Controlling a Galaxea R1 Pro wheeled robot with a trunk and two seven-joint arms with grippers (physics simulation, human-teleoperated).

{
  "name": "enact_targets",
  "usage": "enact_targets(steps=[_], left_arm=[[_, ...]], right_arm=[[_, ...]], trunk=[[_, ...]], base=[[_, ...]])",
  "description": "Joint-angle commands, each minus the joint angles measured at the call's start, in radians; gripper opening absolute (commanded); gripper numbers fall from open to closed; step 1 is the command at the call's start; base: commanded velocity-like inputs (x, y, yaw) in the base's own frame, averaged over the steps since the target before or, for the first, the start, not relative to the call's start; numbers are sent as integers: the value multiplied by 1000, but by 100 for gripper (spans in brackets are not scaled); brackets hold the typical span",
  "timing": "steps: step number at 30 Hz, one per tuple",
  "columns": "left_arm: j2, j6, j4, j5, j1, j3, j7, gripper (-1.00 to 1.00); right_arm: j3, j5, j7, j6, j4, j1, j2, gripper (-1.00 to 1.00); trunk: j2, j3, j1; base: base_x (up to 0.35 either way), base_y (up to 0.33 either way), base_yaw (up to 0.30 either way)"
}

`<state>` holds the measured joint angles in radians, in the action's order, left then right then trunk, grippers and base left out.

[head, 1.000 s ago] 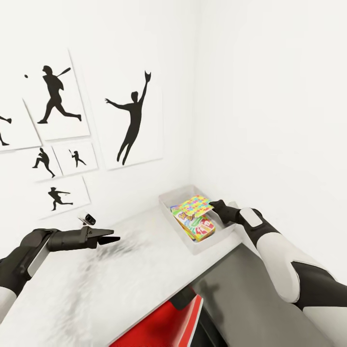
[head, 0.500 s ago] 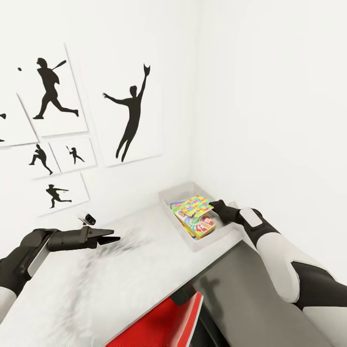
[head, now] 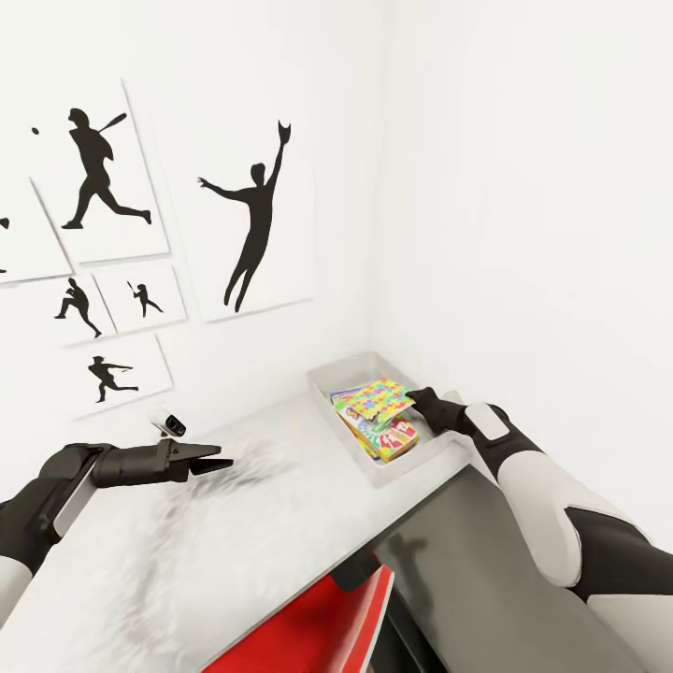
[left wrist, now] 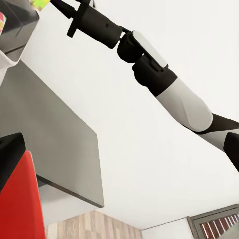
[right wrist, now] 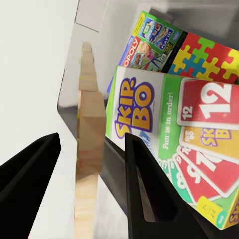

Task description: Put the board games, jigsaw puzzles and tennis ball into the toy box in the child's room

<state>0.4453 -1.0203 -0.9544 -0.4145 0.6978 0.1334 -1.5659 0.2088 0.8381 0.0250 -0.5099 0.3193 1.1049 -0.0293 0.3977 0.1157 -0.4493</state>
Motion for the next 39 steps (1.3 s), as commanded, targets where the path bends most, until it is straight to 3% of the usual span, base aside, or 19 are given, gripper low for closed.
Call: enact_targets(steps=[1,4,5,28,31,34,39], left_arm=[[1,-11,0,0,1,3,-5,100],[1,-11,0,0,1,3,-5,100],[1,-11,0,0,1,3,-5,100],[1,-9,0,-1,1,2,-5,100],[2,-9,0,-1,1,2,-5,100],[2,-8,0,-1,1,3,-5,100],[1,-5,0,-1,1,3,-5,100]], right_arm=[[7,-4,3,-6,0,1,0,-100],[7,-4,3,-6,0,1,1,-100],[7,-4,2,-6,0,1,1,100],[6,-1,1,-10,16,-2,-2,100],[7,1,4,-19,89,-21,-3,100],[8,2,5,-46,230,-73,-2,100],[10,10,6,-152,473,-177,-2,100]], trunk=[[2,2,-1],[2,2,-1],[2,2,-1],[2,-3,-1],[2,-7,-1],[2,-12,-1],[2,-19,-1]], base=[[0,0,0],[0,0,0],[0,0,0],[0,0,-11],[0,0,-75],[0,0,-71],[0,0,-64]])
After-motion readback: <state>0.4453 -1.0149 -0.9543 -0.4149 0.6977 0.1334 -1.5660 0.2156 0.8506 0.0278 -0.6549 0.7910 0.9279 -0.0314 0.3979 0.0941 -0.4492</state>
